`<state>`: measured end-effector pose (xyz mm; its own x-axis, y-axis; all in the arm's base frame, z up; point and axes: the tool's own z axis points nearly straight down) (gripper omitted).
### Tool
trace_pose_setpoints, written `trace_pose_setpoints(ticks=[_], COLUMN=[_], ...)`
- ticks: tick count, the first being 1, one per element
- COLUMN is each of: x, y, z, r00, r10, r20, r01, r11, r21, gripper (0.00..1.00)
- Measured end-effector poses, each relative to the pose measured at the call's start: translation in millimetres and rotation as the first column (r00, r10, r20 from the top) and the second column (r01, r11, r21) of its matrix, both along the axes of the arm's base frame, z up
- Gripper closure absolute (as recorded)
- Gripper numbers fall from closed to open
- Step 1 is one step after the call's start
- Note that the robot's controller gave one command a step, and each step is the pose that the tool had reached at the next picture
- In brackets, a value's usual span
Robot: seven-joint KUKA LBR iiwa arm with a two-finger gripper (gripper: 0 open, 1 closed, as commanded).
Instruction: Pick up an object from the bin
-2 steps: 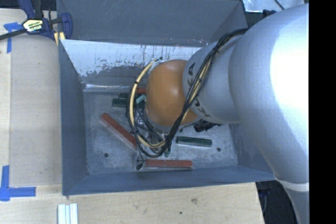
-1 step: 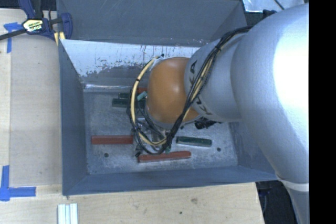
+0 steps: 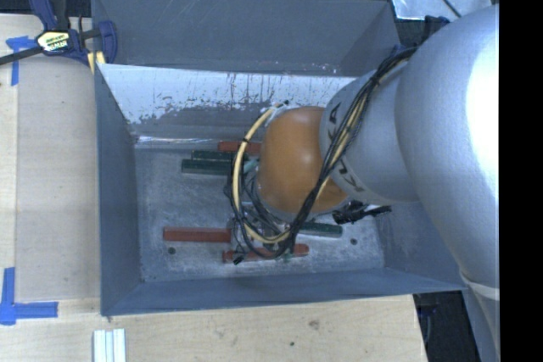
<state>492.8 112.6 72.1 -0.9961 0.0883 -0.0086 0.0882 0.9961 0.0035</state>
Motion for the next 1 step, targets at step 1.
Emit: trace_pose_setpoints(ticks=[1], x=[-0.3], y=[-0.5], z=[-1.3], r00=[1.000], r10=[0.000], r20=[-0.002], r01=[0.000], r11=[1.000], r21=[-0.002], gripper=[0.00])
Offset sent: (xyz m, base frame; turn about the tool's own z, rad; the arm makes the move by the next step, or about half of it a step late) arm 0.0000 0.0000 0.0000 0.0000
